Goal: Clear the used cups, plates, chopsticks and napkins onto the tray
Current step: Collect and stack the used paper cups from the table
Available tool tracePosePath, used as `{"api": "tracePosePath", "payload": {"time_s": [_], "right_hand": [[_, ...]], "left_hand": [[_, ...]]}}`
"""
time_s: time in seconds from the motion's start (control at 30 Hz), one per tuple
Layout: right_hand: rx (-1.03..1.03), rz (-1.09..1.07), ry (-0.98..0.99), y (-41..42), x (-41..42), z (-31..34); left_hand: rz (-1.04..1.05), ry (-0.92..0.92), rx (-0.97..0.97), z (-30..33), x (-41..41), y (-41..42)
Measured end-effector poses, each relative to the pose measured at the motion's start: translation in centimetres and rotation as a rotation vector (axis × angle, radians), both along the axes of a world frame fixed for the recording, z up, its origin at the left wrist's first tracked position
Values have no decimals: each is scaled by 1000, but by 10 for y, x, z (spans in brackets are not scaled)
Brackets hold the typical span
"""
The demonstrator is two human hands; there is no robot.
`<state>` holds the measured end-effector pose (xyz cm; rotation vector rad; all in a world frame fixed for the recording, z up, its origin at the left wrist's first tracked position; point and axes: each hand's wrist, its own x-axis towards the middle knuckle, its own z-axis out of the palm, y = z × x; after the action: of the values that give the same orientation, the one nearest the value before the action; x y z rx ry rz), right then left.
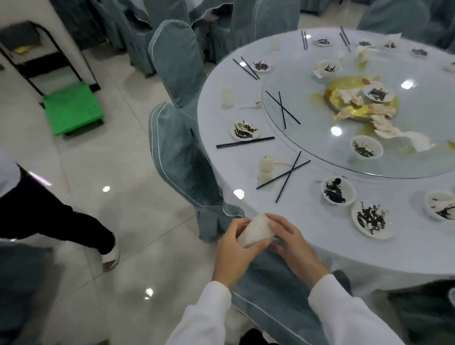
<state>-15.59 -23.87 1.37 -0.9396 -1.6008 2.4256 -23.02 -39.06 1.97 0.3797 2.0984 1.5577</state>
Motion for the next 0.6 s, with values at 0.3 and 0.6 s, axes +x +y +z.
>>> {"api": "tracePosePath", "payload": {"time_s": [0.3,0.6], "right_hand": [[-166,16,31,38,-19,-9],[-100,41,-4,57,-33,-42]], "left_hand": [[-109,-50,-43,1,-44,51],[-298,-100,-105,-1,-81,77]]}}
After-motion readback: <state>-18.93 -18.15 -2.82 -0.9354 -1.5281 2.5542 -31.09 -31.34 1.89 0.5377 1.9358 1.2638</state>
